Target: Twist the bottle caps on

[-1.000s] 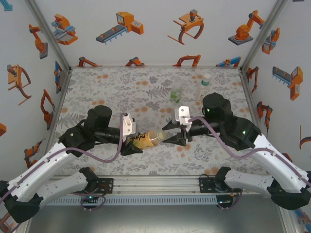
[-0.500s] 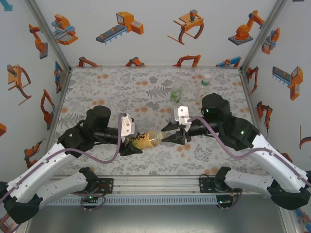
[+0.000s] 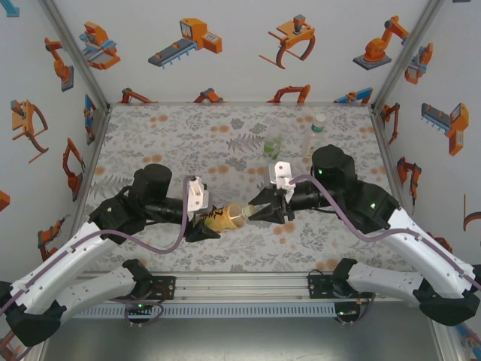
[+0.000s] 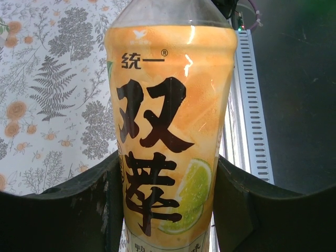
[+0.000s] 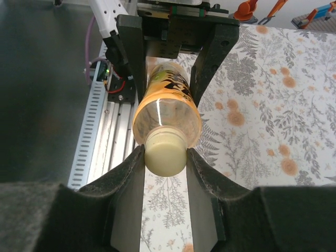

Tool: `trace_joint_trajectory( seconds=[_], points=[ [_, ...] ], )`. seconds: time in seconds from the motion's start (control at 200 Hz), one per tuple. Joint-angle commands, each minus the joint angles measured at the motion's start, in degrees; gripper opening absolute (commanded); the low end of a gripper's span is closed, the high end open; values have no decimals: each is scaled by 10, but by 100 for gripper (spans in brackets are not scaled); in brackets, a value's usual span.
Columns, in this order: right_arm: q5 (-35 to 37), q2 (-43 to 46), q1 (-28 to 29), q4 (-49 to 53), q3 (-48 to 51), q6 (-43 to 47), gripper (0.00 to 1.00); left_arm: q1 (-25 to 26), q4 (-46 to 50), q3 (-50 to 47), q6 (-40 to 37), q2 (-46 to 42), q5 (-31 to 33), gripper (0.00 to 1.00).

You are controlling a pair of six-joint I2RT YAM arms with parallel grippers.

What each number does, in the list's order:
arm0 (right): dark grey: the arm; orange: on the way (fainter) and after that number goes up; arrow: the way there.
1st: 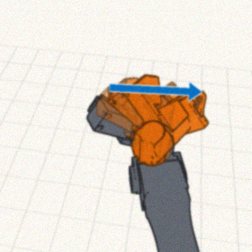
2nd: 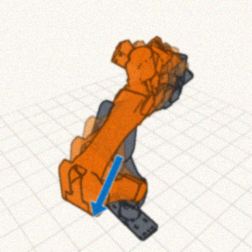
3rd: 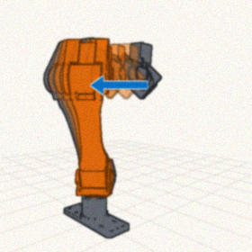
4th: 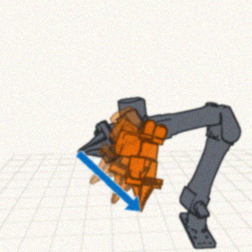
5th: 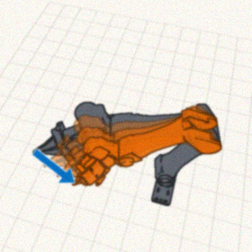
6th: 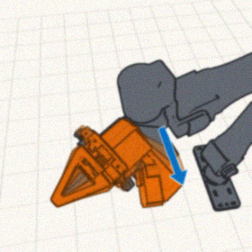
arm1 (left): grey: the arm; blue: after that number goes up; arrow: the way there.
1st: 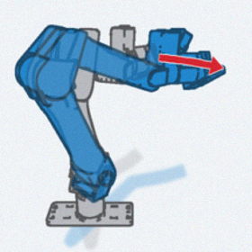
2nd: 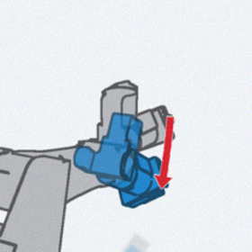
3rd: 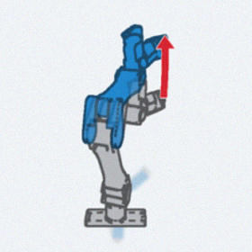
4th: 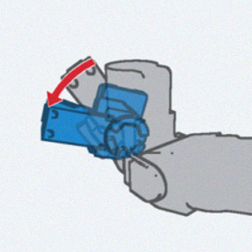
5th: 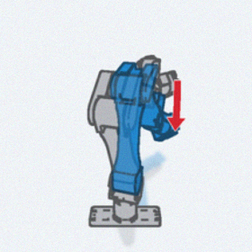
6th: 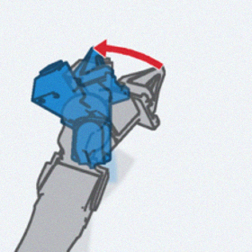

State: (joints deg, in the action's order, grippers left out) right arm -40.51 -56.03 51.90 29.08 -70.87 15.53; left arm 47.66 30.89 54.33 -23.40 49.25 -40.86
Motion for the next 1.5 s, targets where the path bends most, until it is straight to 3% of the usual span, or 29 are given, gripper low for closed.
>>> trace_joint_trajectory(
  seconds=[0.0, 0.125, 0.295, 0.496, 0.596, 0.736, 0.956, 1.046, 1.197, 1.347, 1.497],
  points=[
    [-28, 4, 3, -35, 12, -83, 11, 2, -22, 17, -6, -2, -25, 0],
    [-20, 11, 3, -85, 42, -207, 0, 3, -26, 19, -9, -2, -26, 0],
    [93, 35, 7, -140, 87, -434, 0, 2, -29, 21, -10, 4, -21, 0],
    [236, 23, 9, -30, 74, -722, 0, 2, -34, 21, -5, 14, 2, 0],
    [269, 14, 9, 30, 65, -864, 0, 2, -36, 21, 0, 19, 26, 0],
    [294, 24, 10, 20, 85, -979, 0, 2, -35, 27, 5, 29, 54, 0],
    [296, 8, 10, 49, 44, -941, 0, 2, -42, 28, -1, 30, 43, 0],
    [301, 5, 10, 65, 22, -893, 23, 2, -42, 27, -2, 29, 38, 0],
    [308, 13, 10, 60, -2, -774, 47, 2, -42, 23, 0, 26, 31, 0],
    [321, 25, 10, 54, -31, -660, 55, 2, -42, 19, 3, 19, 15, 0],
    [302, 30, 9, 34, -52, -517, 55, 2, -43, 14, -2, 13, -24, 0]
  ],
)
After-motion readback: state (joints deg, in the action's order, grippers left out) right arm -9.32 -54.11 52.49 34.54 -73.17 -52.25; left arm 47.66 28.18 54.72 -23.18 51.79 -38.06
